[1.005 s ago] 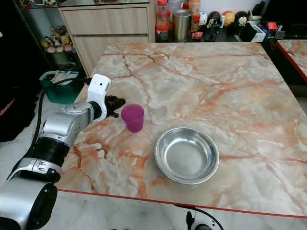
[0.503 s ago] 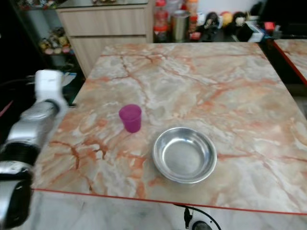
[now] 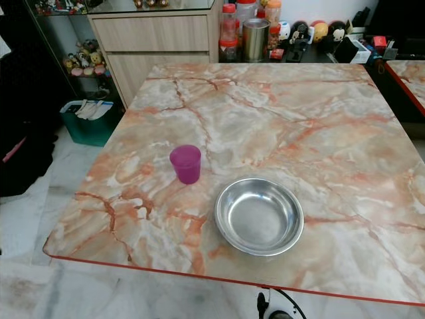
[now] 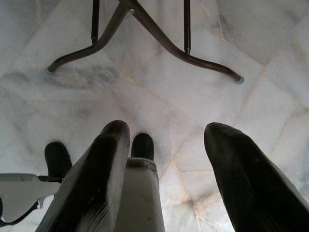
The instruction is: Setting the table
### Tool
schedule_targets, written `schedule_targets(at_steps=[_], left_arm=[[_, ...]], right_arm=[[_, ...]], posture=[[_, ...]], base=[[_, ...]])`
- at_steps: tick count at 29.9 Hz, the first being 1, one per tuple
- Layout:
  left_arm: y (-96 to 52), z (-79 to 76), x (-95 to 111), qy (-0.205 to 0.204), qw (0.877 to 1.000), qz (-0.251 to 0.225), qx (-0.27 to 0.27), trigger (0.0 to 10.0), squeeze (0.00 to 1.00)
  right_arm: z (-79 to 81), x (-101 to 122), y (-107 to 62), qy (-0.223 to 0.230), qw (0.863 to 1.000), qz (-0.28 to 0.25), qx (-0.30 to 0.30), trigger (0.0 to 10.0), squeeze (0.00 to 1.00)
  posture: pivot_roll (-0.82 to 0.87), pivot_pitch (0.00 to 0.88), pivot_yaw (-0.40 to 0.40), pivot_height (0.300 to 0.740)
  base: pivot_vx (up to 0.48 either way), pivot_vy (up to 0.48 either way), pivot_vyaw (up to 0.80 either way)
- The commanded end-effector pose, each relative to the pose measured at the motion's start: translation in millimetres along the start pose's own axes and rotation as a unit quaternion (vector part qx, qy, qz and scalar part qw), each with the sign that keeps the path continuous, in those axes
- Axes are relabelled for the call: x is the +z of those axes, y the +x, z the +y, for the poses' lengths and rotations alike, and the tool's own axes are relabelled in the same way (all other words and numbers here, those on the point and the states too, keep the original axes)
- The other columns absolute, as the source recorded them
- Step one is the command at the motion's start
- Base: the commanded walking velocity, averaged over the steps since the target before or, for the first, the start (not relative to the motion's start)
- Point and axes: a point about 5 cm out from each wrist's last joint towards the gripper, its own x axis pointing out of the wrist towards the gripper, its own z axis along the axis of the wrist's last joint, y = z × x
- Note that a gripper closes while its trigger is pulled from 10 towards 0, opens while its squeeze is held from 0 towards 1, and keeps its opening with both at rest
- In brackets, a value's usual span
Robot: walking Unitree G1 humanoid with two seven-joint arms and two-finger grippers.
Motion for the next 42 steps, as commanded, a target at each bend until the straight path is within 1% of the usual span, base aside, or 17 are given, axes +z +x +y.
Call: schedule_targets(at_steps=[1, 2, 3, 6, 7, 8, 9, 13, 16, 17, 18, 21, 23, 26, 30, 36, 42], left_arm=[[-3.0, -2.0, -24, 0.014, 0.999, 0.035, 0.005, 10.0, 0.00], [-4.5, -4.4, -30, 0.019, 0.999, 0.043, 0.000, 10.0, 0.00], [-10.7, -15.7, -47, 0.024, 0.997, 0.067, -0.027, 10.0, 0.00], [-16.0, -24.9, -58, 0.023, 0.996, 0.080, -0.045, 10.0, 0.00], [-21.9, -33.4, -69, 0.050, 0.993, 0.088, -0.060, 10.0, 0.00], [-21.9, -33.4, -69, 0.050, 0.993, 0.088, -0.060, 10.0, 0.00], [-27.8, -39.3, -80, 0.065, 0.991, 0.101, -0.066, 10.0, 0.00], [-38.9, -52.6, -97, 0.053, 0.986, 0.131, -0.091, 10.0, 0.00], [-47.4, -68.7, -102, 0.040, 0.979, 0.140, -0.142, 10.0, 0.00], [-54.4, -84.0, -102, 0.016, 0.970, 0.148, -0.191, 10.0, 0.00], [-66.3, -107.6, -97, 0.004, 0.953, 0.135, -0.273, 10.0, 0.00], [-75.1, -122.2, -94, 0.005, 0.940, 0.118, -0.321, 10.0, 0.00], [-77.8, -126.3, -93, 0.001, 0.939, 0.119, -0.322, 10.0, 0.00], [-81.7, -131.7, -94, -0.030, 0.941, 0.132, -0.309, 10.0, 0.00], [-86.0, -140.3, -86, -0.032, 0.943, 0.101, -0.315, 10.0, 0.00], [-87.4, -141.4, -86, -0.070, 0.939, 0.100, -0.320, 10.0, 0.00], [-87.2, -140.3, -87, -0.062, 0.942, 0.093, -0.317, 10.0, 0.00]], right_arm=[[1.8, -1, -0.2, 0.005, 1.000, 0.001, 0.001, 10.0, 0.00], [1.7, -1, -0.2, 0.005, 1.000, 0.001, 0.001, 10.0, 0.00], [1.1, -2, -0.4, 0.004, 1.000, 0.003, 0.001, 10.0, 0.00], [0.8, -2, -0.5, 0.004, 1.000, 0.004, 0.001, 10.0, 0.00], [0.7, -3, -0.6, 0.003, 1.000, 0.004, 0.000, 10.0, 0.00], [0.7, -3, -0.6, 0.003, 1.000, 0.004, 0.000, 10.0, 0.00], [0.6, -4, -0.7, 0.004, 1.000, 0.005, 0.000, 10.0, 0.00], [0.2, -4, -0.9, 0.004, 1.000, 0.006, 0.000, 10.0, 0.00], [-0.7, -5, -0.9, 0.003, 1.000, 0.007, 0.000, 10.0, 0.00], [-0.8, -5, -0.8, 0.001, 1.000, 0.009, 0.001, 10.0, 0.00], [-0.8, -5, -0.7, -0.003, 1.000, 0.012, 0.002, 10.0, 0.00], [-1.0, -5, -0.6, -0.003, 1.000, 0.012, 0.002, 10.0, 0.00], [-1.1, -5, -0.6, -0.002, 1.000, 0.012, 0.002, 10.0, 0.00], [-1.0, -5, -0.6, -0.002, 1.000, 0.013, 0.003, 10.0, 0.00], [-1.1, -6, -0.7, -0.004, 1.000, 0.021, 0.010, 10.0, 0.00], [-1.9, -8, -1.0, -0.002, 1.000, 0.023, 0.008, 10.0, 0.00], [-1.9, -10, -1.3, -0.010, 0.999, 0.031, 0.010, 10.0, 0.00]], posture=[[0.00, 0.057, 0.076, 0.740], [0.00, 0.055, 0.075, 0.740], [0.00, 0.050, 0.074, 0.740], [0.01, 0.045, 0.075, 0.740], [0.00, 0.043, 0.076, 0.740], [0.00, 0.043, 0.076, 0.740], [-0.01, 0.039, 0.075, 0.740], [-0.01, 0.035, 0.073, 0.740], [0.00, 0.037, 0.070, 0.740], [0.00, 0.041, 0.070, 0.740], [0.00, 0.044, 0.070, 0.740], [0.00, 0.051, 0.068, 0.740], [0.00, 0.052, 0.067, 0.740], [-0.01, 0.053, 0.066, 0.740], [-0.01, 0.058, 0.060, 0.740], [-0.01, 0.064, 0.057, 0.740], [-0.01, 0.064, 0.057, 0.740]], base=[[0.000, 0.000, 0.00], [0.000, 0.000, 0.00], [0.000, 0.000, 0.00], [0.000, 0.000, 0.00], [0.000, 0.000, 0.00], [0.000, 0.000, 0.00], [0.000, 0.000, 0.00], [0.000, 0.000, 0.00], [0.000, 0.000, 0.00], [0.000, 0.000, 0.00], [0.000, 0.000, 0.00], [0.000, 0.000, 0.00], [0.000, 0.000, 0.00], [0.000, 0.000, 0.00], [0.000, 0.000, 0.00], [0.000, 0.000, 0.00], [0.000, 0.000, 0.00]])
